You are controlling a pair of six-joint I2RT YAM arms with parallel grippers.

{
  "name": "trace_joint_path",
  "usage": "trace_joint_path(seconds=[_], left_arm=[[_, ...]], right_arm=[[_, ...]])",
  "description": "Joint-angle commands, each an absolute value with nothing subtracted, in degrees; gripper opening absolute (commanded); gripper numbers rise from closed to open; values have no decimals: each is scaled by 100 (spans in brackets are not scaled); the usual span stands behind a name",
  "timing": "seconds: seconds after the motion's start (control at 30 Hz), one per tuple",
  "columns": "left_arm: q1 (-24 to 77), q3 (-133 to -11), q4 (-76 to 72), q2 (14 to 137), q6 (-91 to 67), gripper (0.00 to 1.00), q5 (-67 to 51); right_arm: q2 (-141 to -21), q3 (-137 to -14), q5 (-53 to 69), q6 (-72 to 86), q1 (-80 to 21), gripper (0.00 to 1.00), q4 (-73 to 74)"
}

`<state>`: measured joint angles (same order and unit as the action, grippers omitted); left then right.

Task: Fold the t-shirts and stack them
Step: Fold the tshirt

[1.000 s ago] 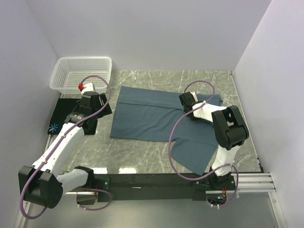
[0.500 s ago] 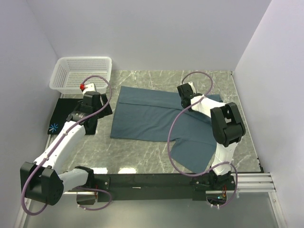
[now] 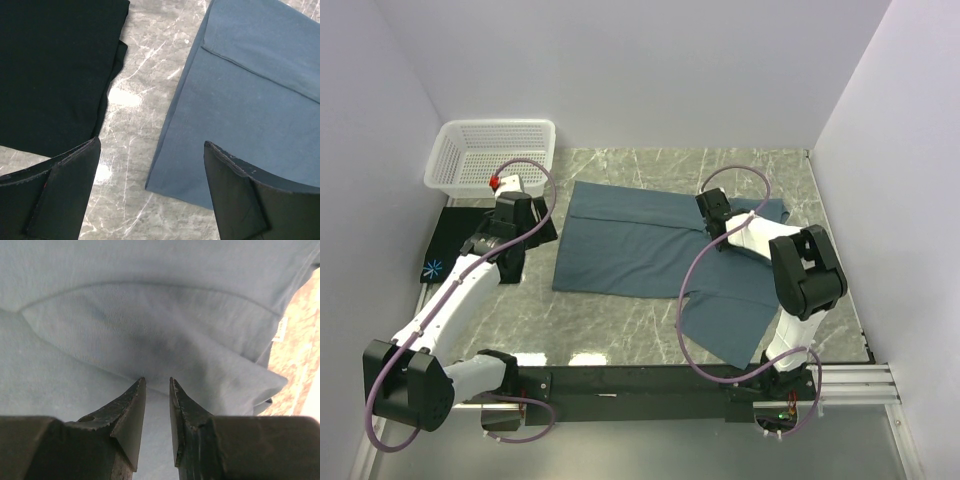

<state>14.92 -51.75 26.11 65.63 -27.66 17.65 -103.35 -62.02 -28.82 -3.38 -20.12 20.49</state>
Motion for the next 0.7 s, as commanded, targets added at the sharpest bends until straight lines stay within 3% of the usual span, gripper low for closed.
trace_joint_path(seconds=[0.0,0.67], left_arm=[[1494,-5115,2426,6460,-2672,89,1696],[1494,-5106,2426,6495,-2654,89,1679]], right_arm=[[-10300,-6117,-2882,-378,-2057,33,1907],[-10520,-6310,-2786,-747,-2065,31,1934]])
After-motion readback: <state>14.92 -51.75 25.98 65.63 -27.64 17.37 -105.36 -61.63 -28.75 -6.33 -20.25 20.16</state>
